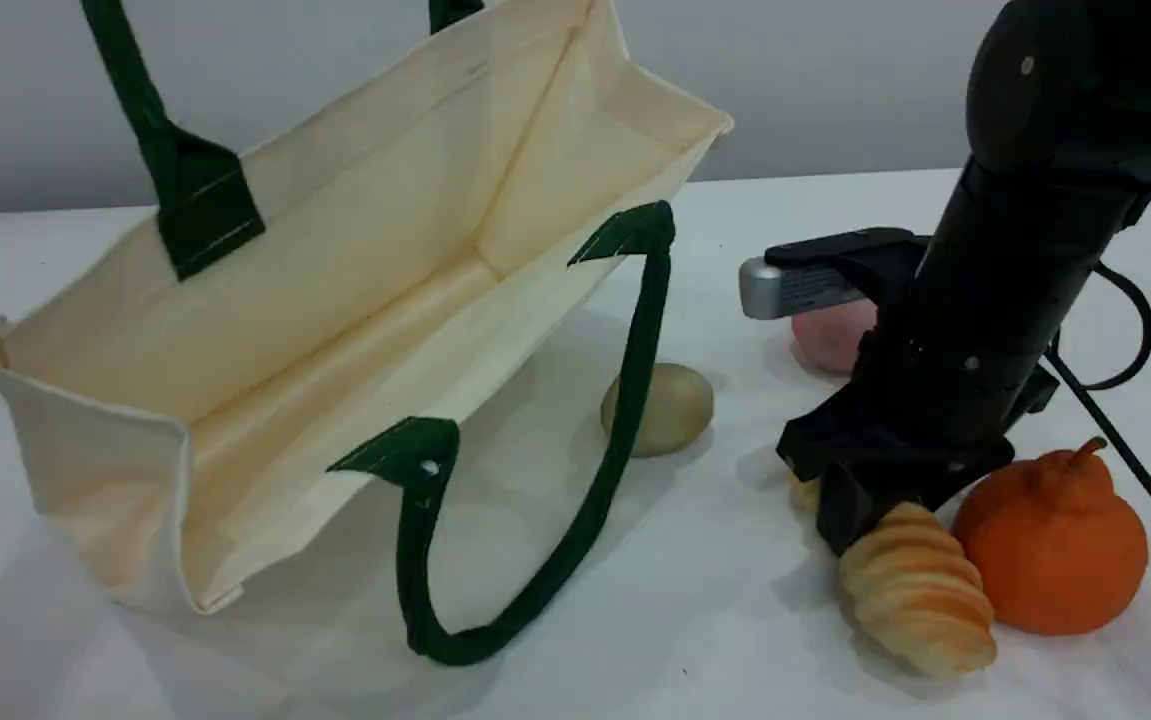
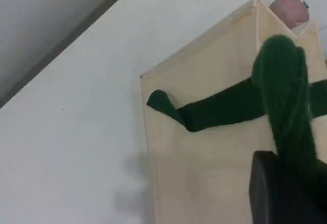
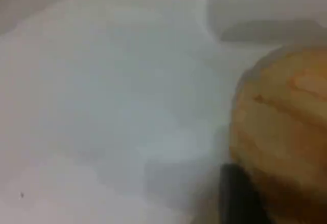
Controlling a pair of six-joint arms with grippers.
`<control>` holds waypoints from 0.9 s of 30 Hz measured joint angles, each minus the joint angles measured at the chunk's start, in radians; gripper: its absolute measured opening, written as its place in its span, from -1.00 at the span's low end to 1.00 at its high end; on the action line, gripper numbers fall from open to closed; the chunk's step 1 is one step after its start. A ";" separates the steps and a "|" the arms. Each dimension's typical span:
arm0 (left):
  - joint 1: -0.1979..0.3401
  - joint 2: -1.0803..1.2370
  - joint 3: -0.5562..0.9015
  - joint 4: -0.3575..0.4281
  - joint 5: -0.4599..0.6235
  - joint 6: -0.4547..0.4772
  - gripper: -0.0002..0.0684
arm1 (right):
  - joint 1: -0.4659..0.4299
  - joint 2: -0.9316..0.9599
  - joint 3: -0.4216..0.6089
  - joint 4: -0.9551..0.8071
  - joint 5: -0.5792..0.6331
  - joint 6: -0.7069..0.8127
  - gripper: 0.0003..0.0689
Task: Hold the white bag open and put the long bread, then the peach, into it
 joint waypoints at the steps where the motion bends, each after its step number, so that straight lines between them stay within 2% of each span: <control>1: 0.000 0.000 0.000 -0.002 0.000 0.000 -0.74 | 0.000 0.000 0.000 -0.001 0.001 -0.003 -0.31; 3: 0.000 0.000 0.000 -0.003 0.000 0.000 -0.74 | -0.001 0.001 0.000 -0.007 0.002 -0.012 -0.38; 7: 0.000 0.000 0.000 -0.003 0.000 0.000 -0.74 | -0.001 -0.002 0.000 -0.022 0.006 -0.024 -0.39; 13: 0.000 0.000 0.000 -0.003 0.000 0.000 -0.74 | 0.001 -0.066 -0.004 -0.069 0.127 -0.016 -0.50; 21: 0.000 0.000 0.000 -0.003 0.000 0.000 -0.74 | 0.000 -0.227 -0.107 -0.181 0.260 0.167 -0.52; 27: 0.000 0.000 0.000 -0.003 0.000 0.000 -0.74 | 0.000 -0.363 -0.115 -0.184 0.313 0.240 -0.55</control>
